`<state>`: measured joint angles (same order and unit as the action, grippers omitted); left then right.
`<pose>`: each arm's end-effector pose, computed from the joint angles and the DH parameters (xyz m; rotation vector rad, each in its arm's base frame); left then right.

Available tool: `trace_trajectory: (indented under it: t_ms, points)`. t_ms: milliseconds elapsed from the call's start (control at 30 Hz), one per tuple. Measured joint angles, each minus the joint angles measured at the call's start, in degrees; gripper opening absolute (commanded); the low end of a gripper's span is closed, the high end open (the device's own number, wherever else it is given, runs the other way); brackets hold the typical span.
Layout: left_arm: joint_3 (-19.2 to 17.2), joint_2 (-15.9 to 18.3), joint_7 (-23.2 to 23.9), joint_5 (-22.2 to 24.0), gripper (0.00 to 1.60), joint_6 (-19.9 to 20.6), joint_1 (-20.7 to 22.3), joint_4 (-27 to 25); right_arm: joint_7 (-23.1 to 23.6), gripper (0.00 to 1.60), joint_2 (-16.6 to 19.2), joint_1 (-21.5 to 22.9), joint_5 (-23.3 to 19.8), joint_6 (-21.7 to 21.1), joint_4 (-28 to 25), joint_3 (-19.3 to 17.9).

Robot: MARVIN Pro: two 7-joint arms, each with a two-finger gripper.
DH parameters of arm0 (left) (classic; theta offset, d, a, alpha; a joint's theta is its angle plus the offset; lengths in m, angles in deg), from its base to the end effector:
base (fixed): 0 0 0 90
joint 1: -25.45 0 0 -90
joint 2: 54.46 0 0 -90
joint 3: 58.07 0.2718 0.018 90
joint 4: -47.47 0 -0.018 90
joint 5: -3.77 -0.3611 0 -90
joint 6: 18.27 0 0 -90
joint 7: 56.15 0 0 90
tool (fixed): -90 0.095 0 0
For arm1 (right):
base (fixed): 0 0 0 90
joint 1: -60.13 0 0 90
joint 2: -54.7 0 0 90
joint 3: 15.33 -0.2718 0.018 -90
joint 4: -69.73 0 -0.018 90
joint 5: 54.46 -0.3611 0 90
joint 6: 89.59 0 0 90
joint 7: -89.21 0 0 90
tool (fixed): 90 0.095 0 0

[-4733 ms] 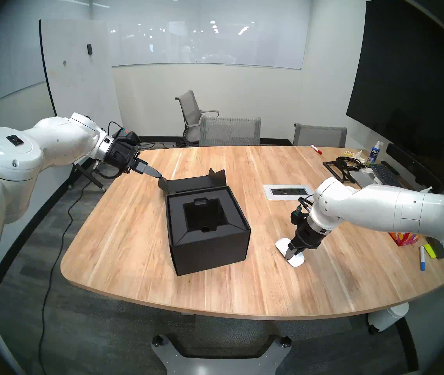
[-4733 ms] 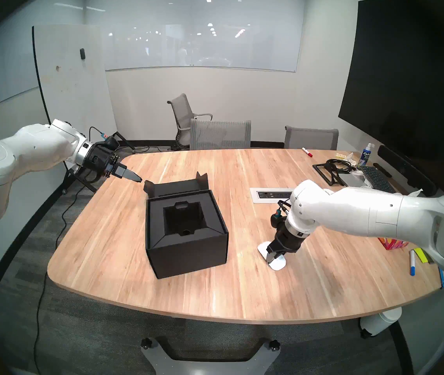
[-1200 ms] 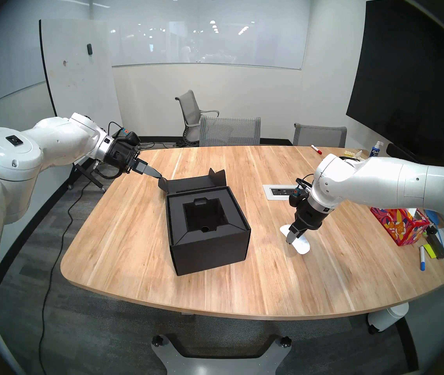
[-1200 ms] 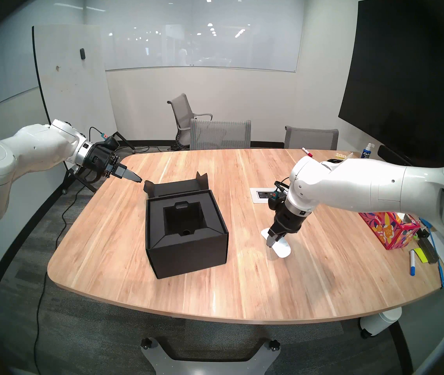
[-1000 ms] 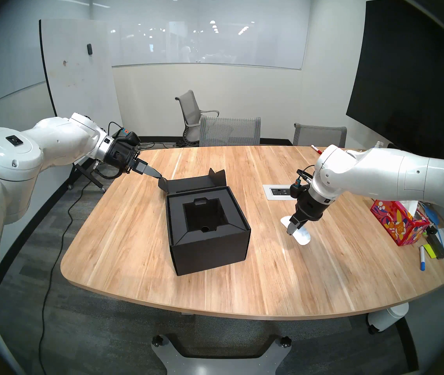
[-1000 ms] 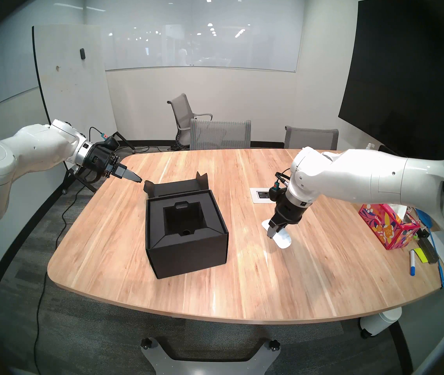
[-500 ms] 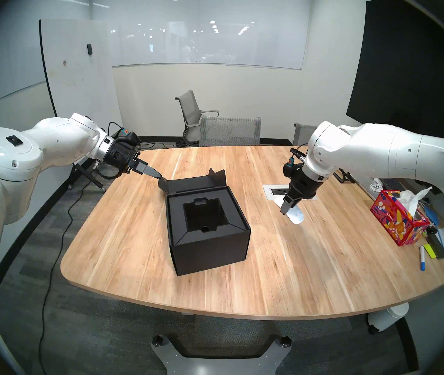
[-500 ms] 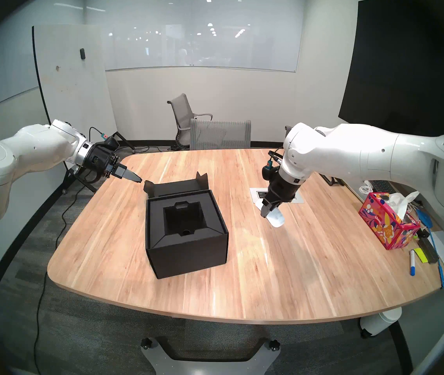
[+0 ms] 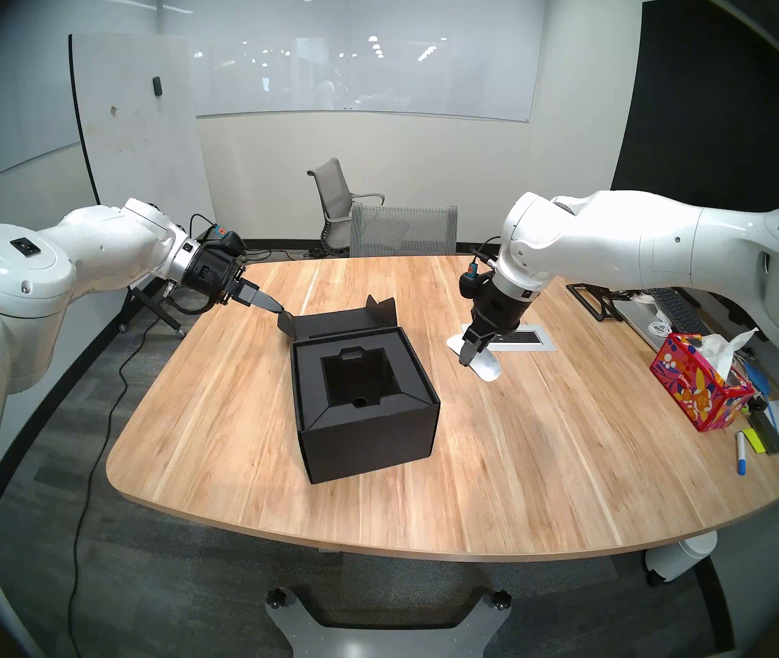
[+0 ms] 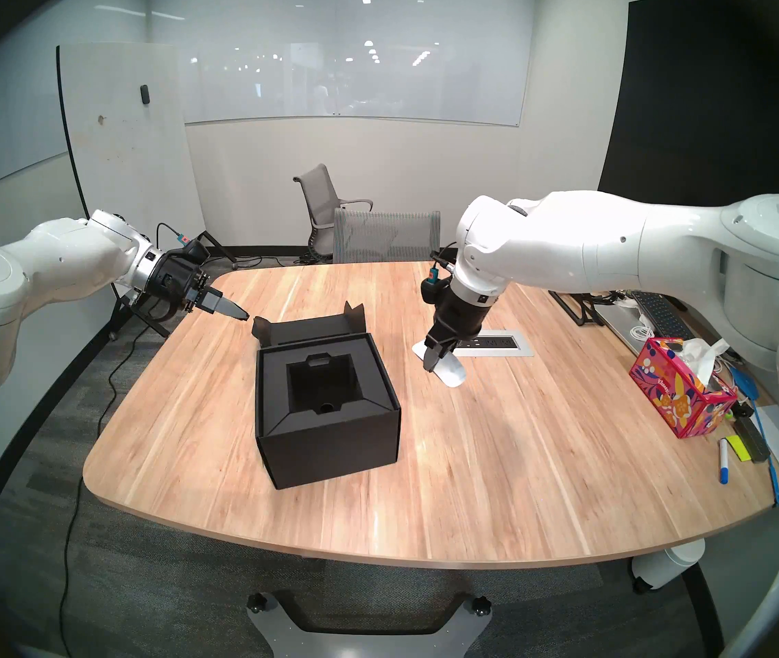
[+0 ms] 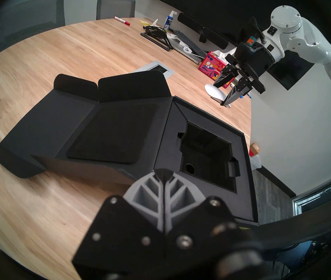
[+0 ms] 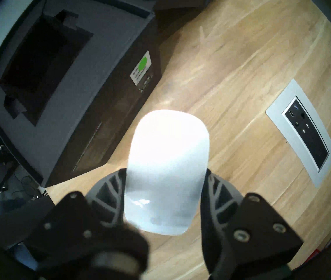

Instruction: Open the box and place the mouse inside

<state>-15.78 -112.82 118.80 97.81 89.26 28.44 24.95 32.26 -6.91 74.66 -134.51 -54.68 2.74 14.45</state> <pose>0.5946 0.1588 -0.1209 2.0930 -0.9666 0.6795 0.5591 0.0787 -0.1265 -2.6983 -1.2730 -0.3346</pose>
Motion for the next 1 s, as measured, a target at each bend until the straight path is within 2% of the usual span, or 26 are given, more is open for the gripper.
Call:
trace_trajectory:
  t_ms: [600, 1000]
  points:
    - [-0.05, 0.0, 0.0, -0.03, 0.0, 0.02, -0.01, 0.01, 9.56, 0.0, -7.78, 4.75, 1.83, 0.0, 4.05, 5.01]
    - [-0.1, 0.01, 0.0, -0.08, 0.0, 0.02, -0.01, 0.01, 14.93, 0.0, -13.69, 4.95, 3.35, 0.0, 9.25, 5.11]
